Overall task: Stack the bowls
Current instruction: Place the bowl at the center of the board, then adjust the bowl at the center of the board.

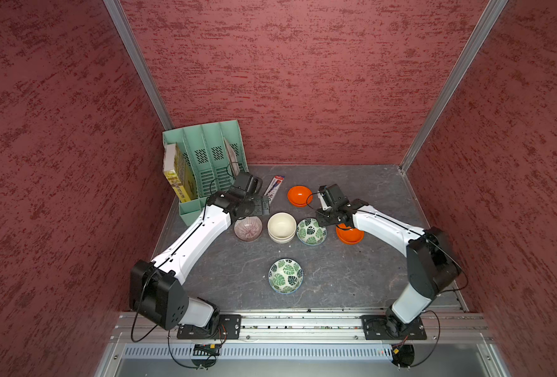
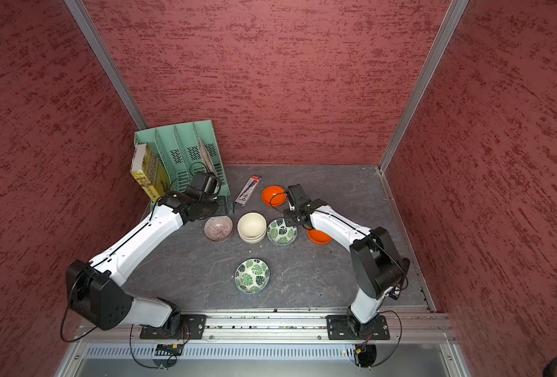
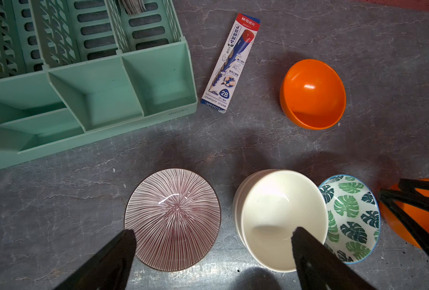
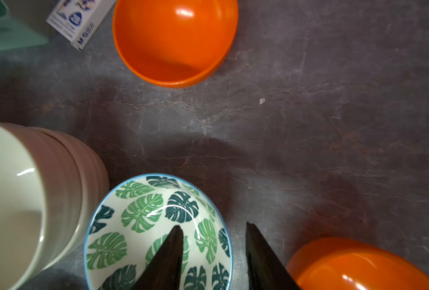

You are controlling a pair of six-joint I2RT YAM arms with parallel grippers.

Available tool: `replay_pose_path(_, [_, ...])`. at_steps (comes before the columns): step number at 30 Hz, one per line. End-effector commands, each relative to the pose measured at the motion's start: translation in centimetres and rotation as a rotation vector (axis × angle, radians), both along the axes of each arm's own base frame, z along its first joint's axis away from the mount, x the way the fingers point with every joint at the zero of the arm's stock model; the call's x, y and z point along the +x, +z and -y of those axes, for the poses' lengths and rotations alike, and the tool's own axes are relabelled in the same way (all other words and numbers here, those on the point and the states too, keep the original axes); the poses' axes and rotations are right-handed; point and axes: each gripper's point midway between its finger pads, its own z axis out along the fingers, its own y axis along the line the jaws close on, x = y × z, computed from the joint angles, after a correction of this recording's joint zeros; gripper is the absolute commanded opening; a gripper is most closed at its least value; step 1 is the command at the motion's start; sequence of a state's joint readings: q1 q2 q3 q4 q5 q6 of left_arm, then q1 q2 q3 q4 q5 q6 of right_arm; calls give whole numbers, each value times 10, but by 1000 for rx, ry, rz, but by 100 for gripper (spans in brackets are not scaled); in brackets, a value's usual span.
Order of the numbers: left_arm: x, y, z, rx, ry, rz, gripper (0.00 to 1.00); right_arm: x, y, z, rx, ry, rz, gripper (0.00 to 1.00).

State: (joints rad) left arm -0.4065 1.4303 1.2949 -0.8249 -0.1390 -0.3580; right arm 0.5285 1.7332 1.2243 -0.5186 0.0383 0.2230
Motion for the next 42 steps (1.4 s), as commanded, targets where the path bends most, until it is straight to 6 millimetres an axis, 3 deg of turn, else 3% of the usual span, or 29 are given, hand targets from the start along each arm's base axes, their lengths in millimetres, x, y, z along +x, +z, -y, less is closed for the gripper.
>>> replay_pose_path(1, [-2, 10, -9, 15, 10, 22, 100, 7, 7, -11, 6, 51, 16, 44])
replay_pose_path(15, [-3, 12, -14, 22, 23, 25, 100, 12, -27, -14, -51, 94, -52, 41])
replay_pose_path(19, [-2, 12, -15, 20, 27, 27, 100, 13, -29, -15, -47, 101, -54, 37])
replay_pose_path(26, [-3, 10, -18, 20, 33, 25, 100, 11, -32, -12, -40, 102, -63, 22])
replay_pose_path(42, [-1, 6, -18, 9, 35, 21, 100, -2, -28, 19, -48, 69, -82, 17])
